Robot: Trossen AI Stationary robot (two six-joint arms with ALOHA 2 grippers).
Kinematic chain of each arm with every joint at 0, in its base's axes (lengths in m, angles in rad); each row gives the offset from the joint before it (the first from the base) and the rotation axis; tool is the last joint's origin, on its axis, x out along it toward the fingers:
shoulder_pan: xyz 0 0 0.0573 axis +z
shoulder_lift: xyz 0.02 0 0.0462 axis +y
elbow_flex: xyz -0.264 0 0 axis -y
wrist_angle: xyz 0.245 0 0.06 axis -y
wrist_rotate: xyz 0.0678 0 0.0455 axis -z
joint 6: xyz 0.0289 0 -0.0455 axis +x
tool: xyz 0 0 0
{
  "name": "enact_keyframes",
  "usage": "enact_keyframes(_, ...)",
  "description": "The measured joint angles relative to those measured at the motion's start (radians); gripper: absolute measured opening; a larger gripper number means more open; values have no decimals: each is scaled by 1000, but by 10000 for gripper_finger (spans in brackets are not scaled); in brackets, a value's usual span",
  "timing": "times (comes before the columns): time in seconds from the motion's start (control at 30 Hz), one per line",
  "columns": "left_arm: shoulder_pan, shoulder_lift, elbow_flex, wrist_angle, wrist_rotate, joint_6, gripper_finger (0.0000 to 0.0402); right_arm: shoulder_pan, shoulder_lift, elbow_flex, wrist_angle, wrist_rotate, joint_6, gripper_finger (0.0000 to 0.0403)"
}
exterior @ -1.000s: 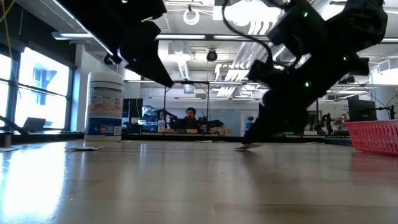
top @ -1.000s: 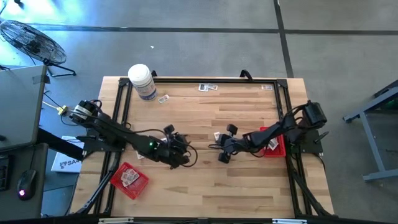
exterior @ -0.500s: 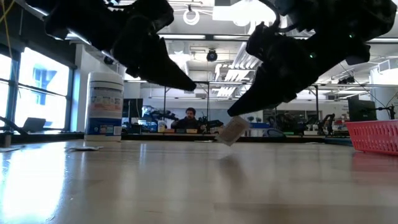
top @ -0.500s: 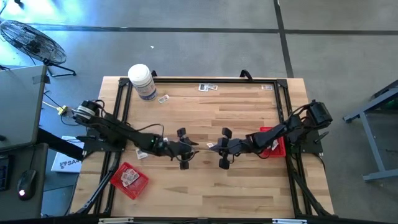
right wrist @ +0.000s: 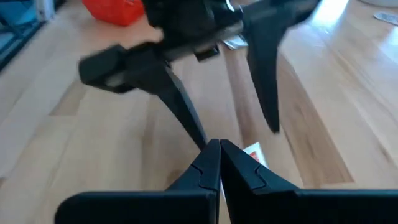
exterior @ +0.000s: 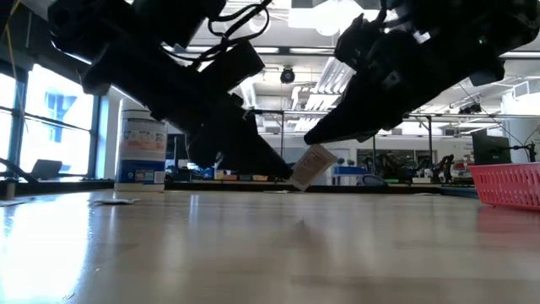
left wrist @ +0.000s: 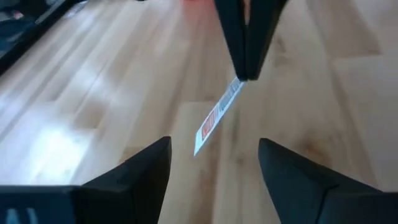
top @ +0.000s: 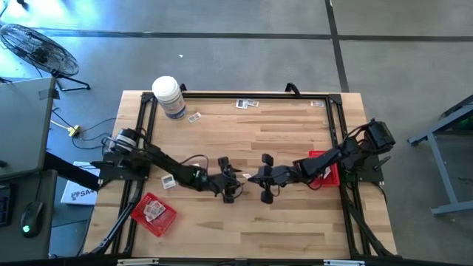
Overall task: Pick & Place First Aid Supplies
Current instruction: Put the ointment pack into the left red bin
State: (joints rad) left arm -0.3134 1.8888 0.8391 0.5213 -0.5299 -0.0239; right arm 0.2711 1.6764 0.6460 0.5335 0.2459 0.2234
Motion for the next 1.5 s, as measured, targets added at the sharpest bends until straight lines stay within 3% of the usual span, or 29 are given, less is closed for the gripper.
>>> enact_keyframes(0.1, 0, 37, 30, 40, 51, 45, 236, 12, 0, 0, 12, -2, -8, 1)
enact_keyframes(0.33, 7, 94, 80, 61, 1, 61, 227, 13, 0, 0, 34, -10, -19, 1)
enact_keyframes(0.47, 6, 97, 78, 47, -17, 53, 182, 13, 0, 0, 29, -10, -18, 2)
enact_keyframes(0.8, 6, 97, 78, 48, -16, 50, 12, 13, 0, 0, 26, -8, -17, 1)
enact_keyframes(0.93, 6, 97, 78, 44, -3, 51, 14, 22, 0, 0, 28, -1, -26, 9)
enact_keyframes(1.07, 6, 96, 78, 11, -1, 54, 7, 57, -2, 0, 69, 38, -97, 41)
enact_keyframes(1.17, -6, 57, 81, -95, -2, 46, 3, 89, -25, 0, 99, 112, -157, 75)
enact_keyframes(1.27, -47, -20, 105, -308, -38, 10, 3, 122, -64, 0, 100, 222, -188, 106)
enact_keyframes(1.5, -237, -252, 268, -1001, -68, -294, 1, 157, -103, 0, 88, 295, -198, 135)
